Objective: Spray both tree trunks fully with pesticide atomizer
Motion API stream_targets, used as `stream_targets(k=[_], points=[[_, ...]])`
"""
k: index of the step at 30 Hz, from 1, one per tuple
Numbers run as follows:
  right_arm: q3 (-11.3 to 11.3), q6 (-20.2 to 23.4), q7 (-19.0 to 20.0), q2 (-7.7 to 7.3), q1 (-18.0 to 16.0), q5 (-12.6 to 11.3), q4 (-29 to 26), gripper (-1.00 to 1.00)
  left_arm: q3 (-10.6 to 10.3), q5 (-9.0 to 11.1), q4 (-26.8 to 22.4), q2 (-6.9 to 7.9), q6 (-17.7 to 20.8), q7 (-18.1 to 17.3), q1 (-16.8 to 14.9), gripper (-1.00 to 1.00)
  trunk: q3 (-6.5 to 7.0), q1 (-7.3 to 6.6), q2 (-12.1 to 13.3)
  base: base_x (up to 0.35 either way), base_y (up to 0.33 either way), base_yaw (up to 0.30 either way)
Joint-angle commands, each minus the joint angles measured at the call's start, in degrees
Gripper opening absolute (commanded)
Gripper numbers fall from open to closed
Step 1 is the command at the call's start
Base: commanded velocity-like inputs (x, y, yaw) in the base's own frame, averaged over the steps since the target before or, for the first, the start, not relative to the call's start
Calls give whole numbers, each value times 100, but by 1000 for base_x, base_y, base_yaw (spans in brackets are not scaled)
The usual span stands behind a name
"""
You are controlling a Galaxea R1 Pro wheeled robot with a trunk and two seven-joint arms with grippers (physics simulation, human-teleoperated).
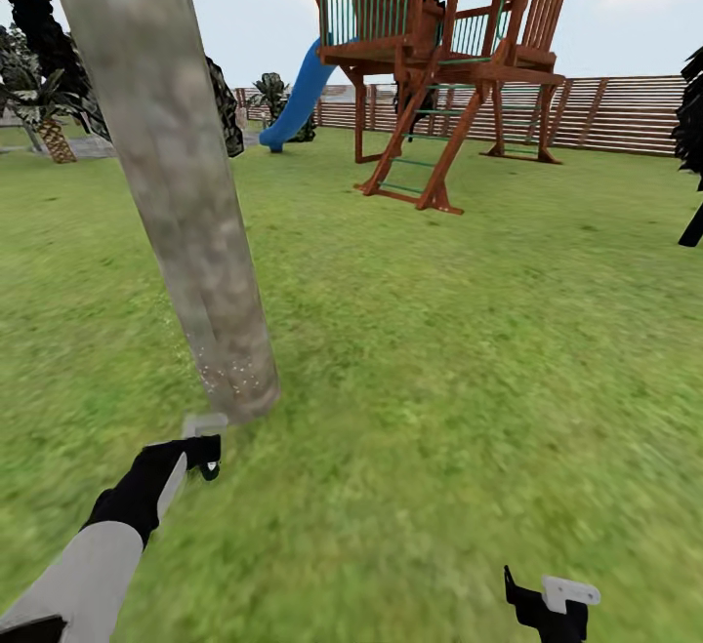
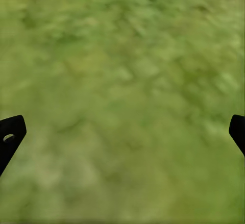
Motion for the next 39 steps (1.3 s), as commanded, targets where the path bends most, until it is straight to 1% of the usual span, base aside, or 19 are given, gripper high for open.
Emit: stream_targets(k=[1, 4, 5, 7, 9, 10, 12, 13, 15, 17, 19, 24, 25, 30, 33, 34, 35, 36, 39], points=[[36, -12, -26, 0, -3, -16, 2, 100, 27, -70, -31, 57, 268, -58, -177, -100, -6, -1, -2, 0, 0, 0], [36, -9, -26, 0, -3, -16, 2, 100, 17, -63, -28, 443, 514, -147, -444, -100, -6, -1, -2, 0, 0, 0], [36, -5, -26, 0, -3, -15, 2, 100, -51, -58, -36, 488, 545, -209, -489, -100, -6, -1, -2, 0, 0, 0], [36, -4, -26, 0, -3, -16, 2, 100, -611, -43, -56, 329, 682, -248, -557, -100, -6, -1, -2, 0, 0, 0], [36, -5, -26, 0, -3, -13, 8, 100, -847, -20, -63, 325, 949, -267, -737, -100, -6, -1, -2, 0, 0, 0], [36, -7, -26, 0, -3, -13, 11, 100, -891, -10, -56, 779, 1049, -646, -908, -100, -6, -1, -2, 0, 0, 0], [36, -10, -26, 0, -3, -14, 11, 100, -896, -25, -53, 1113, 1061, -1189, -933, -100, -6, -1, -2, 0, 0, 0], [36, -10, -26, 0, -3, -13, 9, 100, -897, -23, -55, 1157, 1062, -1299, -936, -100, -6, -1, -2, 0, 0, 0], [36, -9, -26, 0, -3, -16, 10, 100, -919, -8, -70, 1122, 1108, -1462, -941, -100, -6, -1, -2, 0, 0, 0], [36, -8, -26, 0, -3, -13, 11, 100, -939, -19, -75, 866, 1219, -1491, -954, -100, -6, -1, -2, 0, 0, 0], [36, -7, -26, 0, -3, -13, 11, 100, -942, -26, -76, 788, 1413, -1504, -1025, -100, -6, -1, -2, 0, 0, 0], [36, -8, -26, 0, -3, -13, 11, 100, -923, -50, -71, 1125, 1570, -1525, -1333, -100, -6, -1, -2, 0, 0, 0], [36, -8, -26, 0, -3, -15, 11, 100, -936, -48, -112, 1125, 1577, -1528, -1340, -100, -6, -1, -2, 0, 0, 0], [36, -5, -26, -7, -3, -9, 11, 100, -955, -66, -224, 806, 1682, -1522, -1338, -100, -6, -1, -2, 0, 0, 0], [36, -6, -26, -9, -3, -8, 11, 100, -959, -99, -226, 920, 1696, -1521, -1307, -100, -6, -1, -2, 0, 0, 0], [36, -7, -26, -9, -3, -8, 11, 100, -959, -144, -226, 1042, 1697, -1523, -1292, -100, -6, -1, -2, 0, 0, 0], [36, -5, -26, -9, -3, -9, 11, 100, -957, -211, -223, 1315, 1697, -1531, -1266, -100, -6, -1, -2, 0, 0, 0], [36, -4, -26, -9, -3, -9, 11, 100, -960, -227, -224, 1387, 1688, -1527, -1252, -100, -6, -1, -2, 0, 0, 0], [36, -7, -26, -9, -3, -10, 11, 100, -965, -234, -225, 1426, 1663, -1522, -1243, -100, -6, -1, -2, 0, 0, 0]])
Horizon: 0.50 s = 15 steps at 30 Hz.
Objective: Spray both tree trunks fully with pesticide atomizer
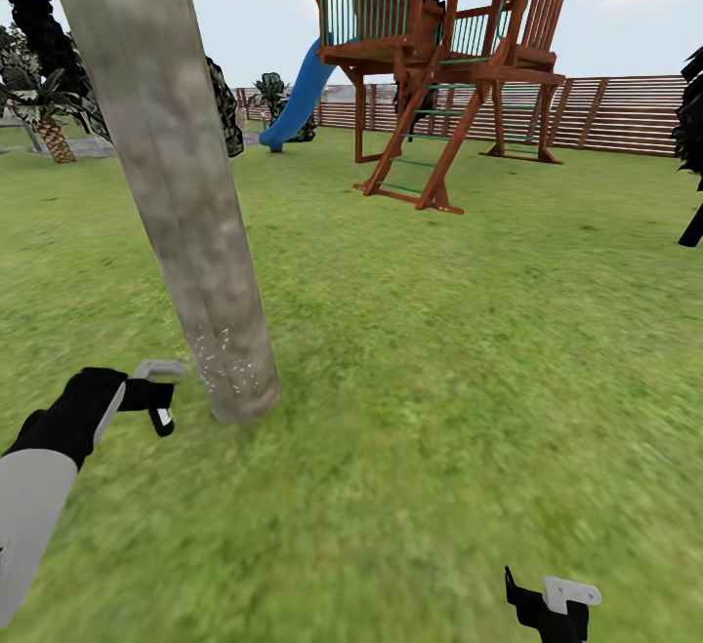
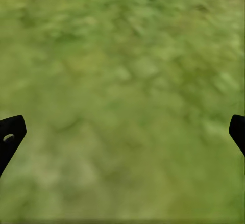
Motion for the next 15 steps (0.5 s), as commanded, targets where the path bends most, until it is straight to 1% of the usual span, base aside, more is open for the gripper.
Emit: stream_targets(k=[1, 5, 6, 9, 15], points=[[36, -10, -26, 0, -3, -18, 2, 100, 28, -58, -7, -13, 13, -52, -1, -100, -5, -1, -2, 49, -135, 0], [36, -10, -26, 0, -3, -22, -1, 100, 58, -56, -3, -29, 12, -6, -2, -100, -5, -1, -2, 77, -238, 0], [36, -13, -26, 0, -3, -22, -4, 100, 67, -57, 0, -30, 10, 5, -1, -100, -5, -1, -2, 83, -262, 116], [36, -12, -26, 0, -3, -22, -4, 100, 63, -60, 2, -30, 10, 9, 4, -100, -5, -1, -2, 74, -265, 232], [36, -9, -26, 4, -3, -18, 2, 100, 66, -65, 37, -62, 1, 27, 25, -100, -5, -1, -2, 7, -270, 275]])
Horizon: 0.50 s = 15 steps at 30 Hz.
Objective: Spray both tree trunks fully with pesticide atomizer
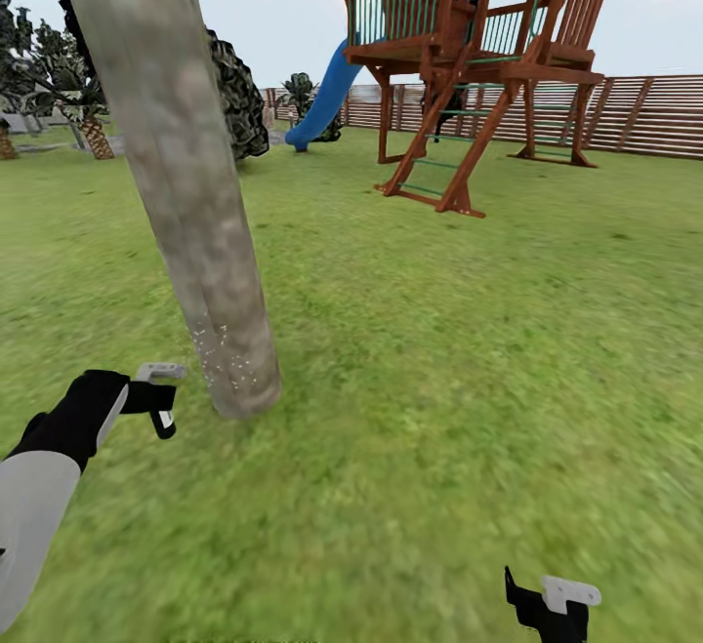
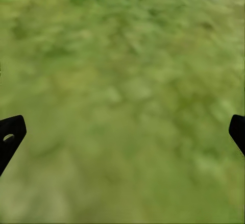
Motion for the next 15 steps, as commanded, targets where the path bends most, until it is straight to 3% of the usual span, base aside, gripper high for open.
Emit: stream_targets(k=[1, 7, 15], points=[[36, -10, -24, 3, -1, -16, 0, 100, 24, -63, -2, -7, 22, -25, -5, -100, -5, -1, -2, 0, -270, 278], [36, -8, -24, 5, -1, -19, -2, 100, 25, -10, 25, -26, 22, 176, -4, -100, -5, -1, -2, 0, -270, 257], [36, -9, -24, 5, -1, -20, -5, 100, 28, 7, 27, -26, 22, 178, -4, -100, -5, -1, -2, 75, -267, 21]])
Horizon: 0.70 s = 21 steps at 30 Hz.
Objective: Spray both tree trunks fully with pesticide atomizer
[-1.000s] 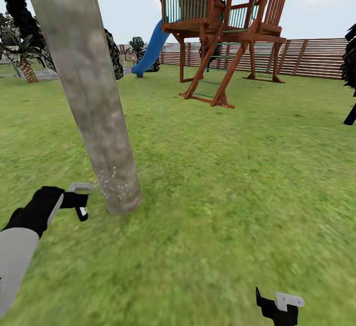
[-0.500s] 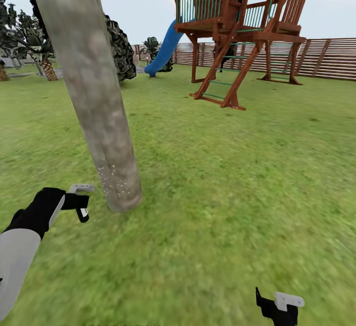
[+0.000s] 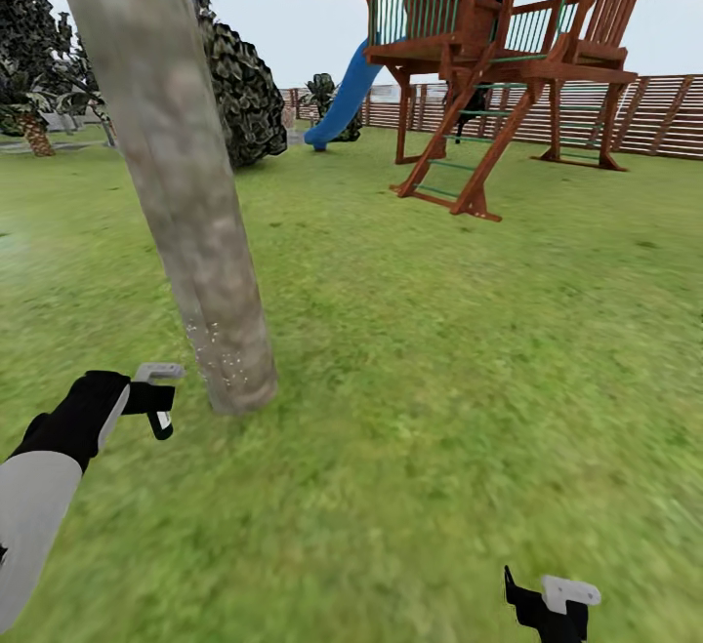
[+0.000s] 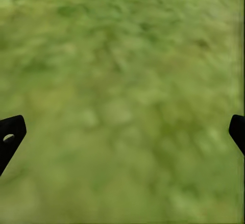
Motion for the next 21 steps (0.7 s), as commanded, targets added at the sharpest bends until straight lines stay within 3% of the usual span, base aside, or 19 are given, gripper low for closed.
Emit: stream_targets(k=[1, 3, 7, 12, 16, 21], points=[[36, -9, -24, 1, -2, -20, 4, 100, 23, -61, -7, -3, 24, -52, -3, -100, -5, 1, -2, 181, -240, 0], [36, -8, -24, 1, -2, -18, 0, 100, 23, -56, -7, -8, 24, -52, -3, -100, -5, 1, -2, 192, -234, 0], [36, -8, -24, -6, -2, -15, 6, 100, 31, -114, -12, -168, 24, -43, -3, -100, -5, 1, -2, 195, -231, 0], [36, -13, -24, -4, -2, -21, -2, 100, 49, -131, 8, -141, 24, -12, 49, -100, -5, 1, -2, 174, -232, 6], [36, -11, -24, 0, -2, -21, -3, 100, 49, -101, 10, -159, 24, 372, 73, -100, -5, 1, -2, 164, -234, 216], [36, -12, -24, 1, -2, -21, -3, 100, 49, -76, 11, -169, 24, 409, 76, -100, -5, 1, -2, 157, -236, 276]])
